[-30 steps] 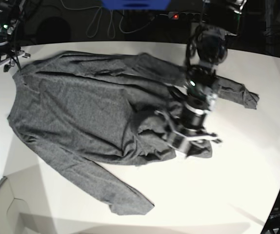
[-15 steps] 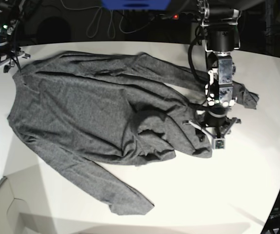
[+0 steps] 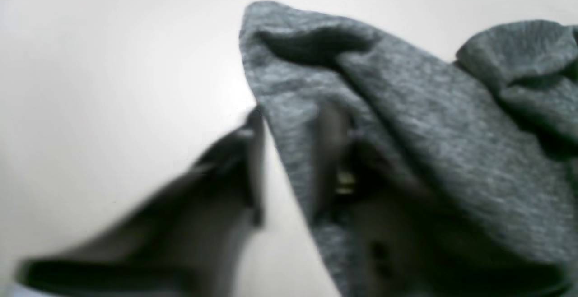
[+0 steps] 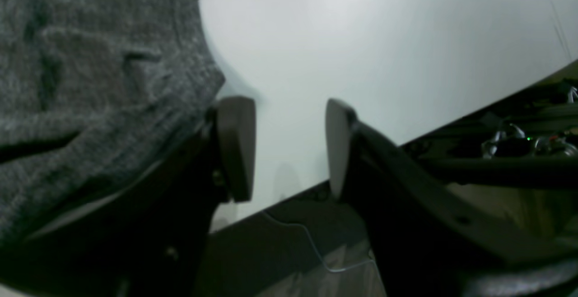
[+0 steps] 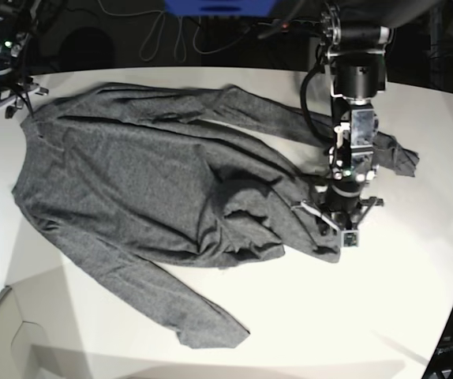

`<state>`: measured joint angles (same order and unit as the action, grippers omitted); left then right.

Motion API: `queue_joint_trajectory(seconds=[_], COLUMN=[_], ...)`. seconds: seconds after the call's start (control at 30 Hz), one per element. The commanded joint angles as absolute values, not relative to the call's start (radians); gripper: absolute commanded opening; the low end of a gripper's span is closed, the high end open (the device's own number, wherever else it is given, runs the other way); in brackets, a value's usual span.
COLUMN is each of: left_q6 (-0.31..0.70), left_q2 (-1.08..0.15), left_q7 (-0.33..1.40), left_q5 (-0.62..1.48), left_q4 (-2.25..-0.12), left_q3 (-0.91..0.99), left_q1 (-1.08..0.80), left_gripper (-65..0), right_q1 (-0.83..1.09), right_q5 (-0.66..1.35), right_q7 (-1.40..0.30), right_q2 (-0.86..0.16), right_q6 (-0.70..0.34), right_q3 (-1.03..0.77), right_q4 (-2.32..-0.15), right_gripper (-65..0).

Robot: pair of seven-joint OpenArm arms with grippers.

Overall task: Layout the t-shirt on the table in an organized manner, then fold the t-shirt properly
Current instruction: 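Pull the hem with the left gripper toward the sleeve and release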

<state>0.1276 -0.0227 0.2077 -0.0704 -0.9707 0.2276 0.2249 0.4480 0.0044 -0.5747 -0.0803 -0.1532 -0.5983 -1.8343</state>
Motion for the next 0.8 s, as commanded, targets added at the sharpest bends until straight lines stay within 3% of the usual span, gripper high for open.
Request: queue_joint_trajectory(seconds=[0.0,0.13,0.27,0.53,0.77], left_q6=[0.124,0.124,0.124,0.13,0.131], left_q2=[-0.025,-0.028,-0.022,-0.004,-0.004], left_q7=[0.252,0.252,0.268,0.484,0.63], left_q5=[-0.079,-0.077,-0.077,-0.005,0.073], left_q4=[-0.975,-1.023,-1.267,-1.751,-1.905], left_q3=[0.232,0.234,0.236,0.317,0.397], left_q1=[0.223,0.186,0.067,-0.131,-0.211], left_gripper=[-64.4,-64.7,-64.8,-64.8,-64.8], right_q1=[0.449,0.449,0.446,0.423,0.401], right_q5=[0.001,0.001,0.001,0.001,0.001], right_q7=[-0.549,-0.544,-0.542,-0.545,-0.549], right_q2=[-0.093,-0.093,-0.093,-0.093,-0.093], right_q6=[-0.15,-0.15,-0.15,-0.15,-0.151], right_q3=[-0.604,-0.604,-0.602,-0.602,-0.593], right_q4=[-1.848,-1.848,-1.848,-1.848,-1.845], right_gripper=[-38.9,-38.9,-38.9,-38.9,-38.9])
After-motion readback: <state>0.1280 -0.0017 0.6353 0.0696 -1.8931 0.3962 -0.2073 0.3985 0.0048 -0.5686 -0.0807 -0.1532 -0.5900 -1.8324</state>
